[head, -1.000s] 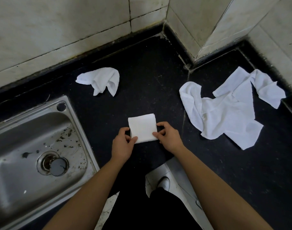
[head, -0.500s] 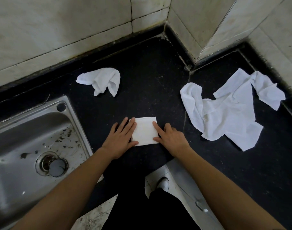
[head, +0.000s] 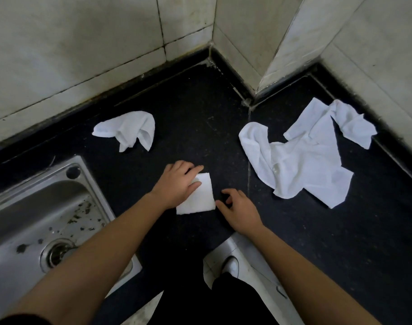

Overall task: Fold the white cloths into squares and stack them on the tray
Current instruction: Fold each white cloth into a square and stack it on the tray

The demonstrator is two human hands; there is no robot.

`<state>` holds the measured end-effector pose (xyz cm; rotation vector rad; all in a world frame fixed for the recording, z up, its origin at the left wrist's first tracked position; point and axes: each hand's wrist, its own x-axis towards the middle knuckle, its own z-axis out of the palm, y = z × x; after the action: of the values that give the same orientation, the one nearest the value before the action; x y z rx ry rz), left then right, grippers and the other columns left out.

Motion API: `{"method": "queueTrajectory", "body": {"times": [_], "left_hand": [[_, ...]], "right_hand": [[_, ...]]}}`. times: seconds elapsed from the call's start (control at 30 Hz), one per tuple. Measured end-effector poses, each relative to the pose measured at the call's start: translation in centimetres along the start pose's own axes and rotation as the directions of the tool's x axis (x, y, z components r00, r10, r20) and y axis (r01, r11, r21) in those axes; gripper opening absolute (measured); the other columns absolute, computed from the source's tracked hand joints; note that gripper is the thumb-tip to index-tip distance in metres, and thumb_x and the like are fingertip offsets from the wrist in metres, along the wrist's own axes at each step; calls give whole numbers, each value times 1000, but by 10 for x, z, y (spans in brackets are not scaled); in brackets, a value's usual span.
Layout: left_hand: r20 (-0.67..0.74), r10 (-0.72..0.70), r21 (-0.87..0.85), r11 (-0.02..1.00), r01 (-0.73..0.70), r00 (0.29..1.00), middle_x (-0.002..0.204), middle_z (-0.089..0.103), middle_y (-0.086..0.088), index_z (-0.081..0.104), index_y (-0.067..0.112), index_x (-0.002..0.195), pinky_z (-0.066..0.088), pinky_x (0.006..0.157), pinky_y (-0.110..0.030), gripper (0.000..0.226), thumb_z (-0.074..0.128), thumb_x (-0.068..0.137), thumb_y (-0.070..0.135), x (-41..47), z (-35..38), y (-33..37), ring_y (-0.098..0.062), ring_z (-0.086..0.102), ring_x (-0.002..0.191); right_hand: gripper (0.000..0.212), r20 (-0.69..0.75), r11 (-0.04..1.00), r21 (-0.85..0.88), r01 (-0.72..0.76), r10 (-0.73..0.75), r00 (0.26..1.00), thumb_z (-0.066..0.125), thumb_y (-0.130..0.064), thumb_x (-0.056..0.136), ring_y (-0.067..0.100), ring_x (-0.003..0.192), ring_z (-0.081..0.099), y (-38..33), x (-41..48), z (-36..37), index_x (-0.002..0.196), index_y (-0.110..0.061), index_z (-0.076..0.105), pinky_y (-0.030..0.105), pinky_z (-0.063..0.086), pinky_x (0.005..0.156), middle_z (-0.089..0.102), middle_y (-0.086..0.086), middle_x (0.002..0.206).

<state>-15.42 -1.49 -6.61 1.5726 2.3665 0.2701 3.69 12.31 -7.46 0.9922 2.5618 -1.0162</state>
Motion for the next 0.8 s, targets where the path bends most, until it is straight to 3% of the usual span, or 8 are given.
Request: {"method": "queueTrajectory", "body": {"times": [0.1, 0.2, 0.3, 0.47, 0.57, 0.67, 0.8], "left_hand": [[213, 120, 94, 985, -142, 970, 149, 38, -6, 31, 25, 153, 32, 107, -42, 54, 46, 102, 32, 34, -10, 4, -25, 34, 136], [381, 210, 280, 902, -329, 900, 151, 33, -6, 29, 28, 153, 33, 107, -41, 60, 51, 98, 18, 56, -12, 8, -26, 31, 136], [435, 247, 346, 842, -414, 866, 139, 43, -5, 37, 27, 148, 36, 103, -38, 59, 56, 94, 11, 66, -13, 12, -24, 40, 127], [461, 227, 332, 852, -405, 858, 128, 49, -5, 56, 18, 125, 40, 96, -35, 32, 54, 94, 12, 63, -16, 14, -22, 46, 118], [440, 192, 195, 933, -302, 877, 118, 51, 0, 58, 20, 110, 39, 84, -30, 21, 53, 91, 12, 56, -18, 10, -20, 48, 109], [420, 62, -55, 998, -43, 905, 99, 60, 5, 52, 28, 93, 41, 68, -29, 15, 55, 87, 14, 49, -28, 3, -16, 56, 90], [336, -64, -341, 922, 185, 940, 82, 58, 11, 58, 29, 106, 40, 64, -21, 25, 64, 86, 15, 34, -45, -2, -9, 56, 77]], "right_hand": [[43, -2, 998, 13, -56, 56, 998, 61, -56, 90, 13, 90, 61, -5, -8, 12, 120, -25, 62, 28, 49, 76, 58, -5, 105], [41, -21, 992, 31, -124, 125, 992, 63, -57, 88, 14, 91, 63, -11, -11, 20, 115, -26, 64, 28, 49, 75, 59, -5, 106], [32, -36, 982, 63, -180, 183, 982, 66, -50, 87, 17, 92, 64, -14, -8, 22, 109, -27, 68, 29, 51, 78, 60, -3, 107], [22, 21, 968, 95, -230, 229, 973, 68, -44, 86, 17, 91, 63, -13, -2, 22, 99, -27, 71, 28, 51, 77, 60, -2, 106], [15, 61, 960, 134, -247, 240, 969, 67, -42, 85, 15, 89, 64, -11, 2, 19, 92, -28, 70, 31, 55, 78, 68, -3, 101], [19, 84, 943, 207, -261, 249, 965, 67, -40, 86, 13, 87, 65, -13, 3, 14, 99, -26, 65, 30, 54, 77, 69, -7, 92], [49, 192, 813, 469, -345, 288, 938, 77, -32, 80, 13, 91, 64, -17, 4, 11, 122, -25, 53, 24, 49, 75, 67, -4, 96]]}}
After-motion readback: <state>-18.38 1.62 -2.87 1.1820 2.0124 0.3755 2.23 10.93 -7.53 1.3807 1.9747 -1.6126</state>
